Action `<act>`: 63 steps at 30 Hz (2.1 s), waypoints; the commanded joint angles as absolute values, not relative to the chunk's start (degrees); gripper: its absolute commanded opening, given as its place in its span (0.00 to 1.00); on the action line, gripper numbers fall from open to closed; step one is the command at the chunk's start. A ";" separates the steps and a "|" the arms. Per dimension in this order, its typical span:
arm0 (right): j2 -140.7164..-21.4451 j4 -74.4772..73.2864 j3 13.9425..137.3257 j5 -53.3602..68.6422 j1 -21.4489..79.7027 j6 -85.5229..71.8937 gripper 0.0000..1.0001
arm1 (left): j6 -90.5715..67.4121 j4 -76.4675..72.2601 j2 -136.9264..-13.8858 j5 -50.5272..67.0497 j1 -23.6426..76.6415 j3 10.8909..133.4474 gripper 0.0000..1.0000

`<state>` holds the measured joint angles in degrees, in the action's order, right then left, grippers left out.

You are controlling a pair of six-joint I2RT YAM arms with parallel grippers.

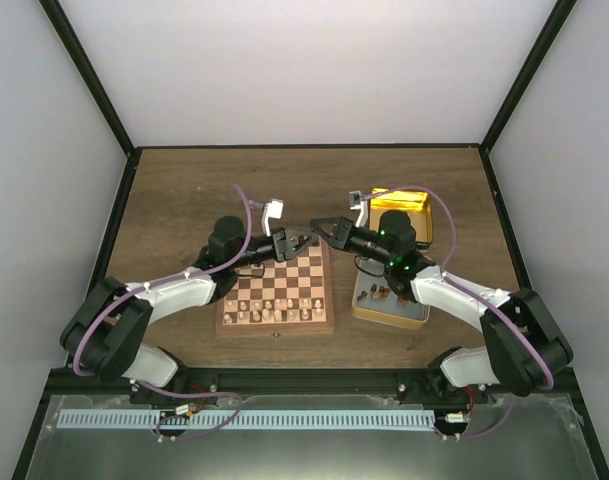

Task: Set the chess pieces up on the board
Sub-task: Place the chess piece on the chessboard.

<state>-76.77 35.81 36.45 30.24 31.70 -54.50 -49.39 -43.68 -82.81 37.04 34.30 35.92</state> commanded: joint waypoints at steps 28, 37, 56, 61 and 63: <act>-79.05 -12.89 60.19 38.81 29.97 -23.10 0.54 | -4.40 -12.74 -76.77 34.23 34.10 41.59 0.12; -81.03 -14.99 60.95 41.09 29.97 -22.80 0.42 | -4.24 -12.81 -75.81 34.68 34.10 41.17 0.12; -81.57 -9.84 59.77 39.81 30.18 -26.15 0.01 | -7.82 -9.25 -72.68 24.52 34.10 41.42 0.42; -80.60 -3.82 57.90 26.86 32.11 -25.92 0.01 | -12.15 -5.66 -67.93 13.31 34.02 40.28 0.62; -80.80 -1.13 57.09 23.09 32.84 -25.75 0.01 | -13.32 -3.81 -65.10 8.68 33.97 39.58 0.64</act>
<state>-82.04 -7.55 58.19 33.65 31.35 -26.00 -10.02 -6.74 -70.15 19.46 34.11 40.62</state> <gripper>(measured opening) 0.102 0.622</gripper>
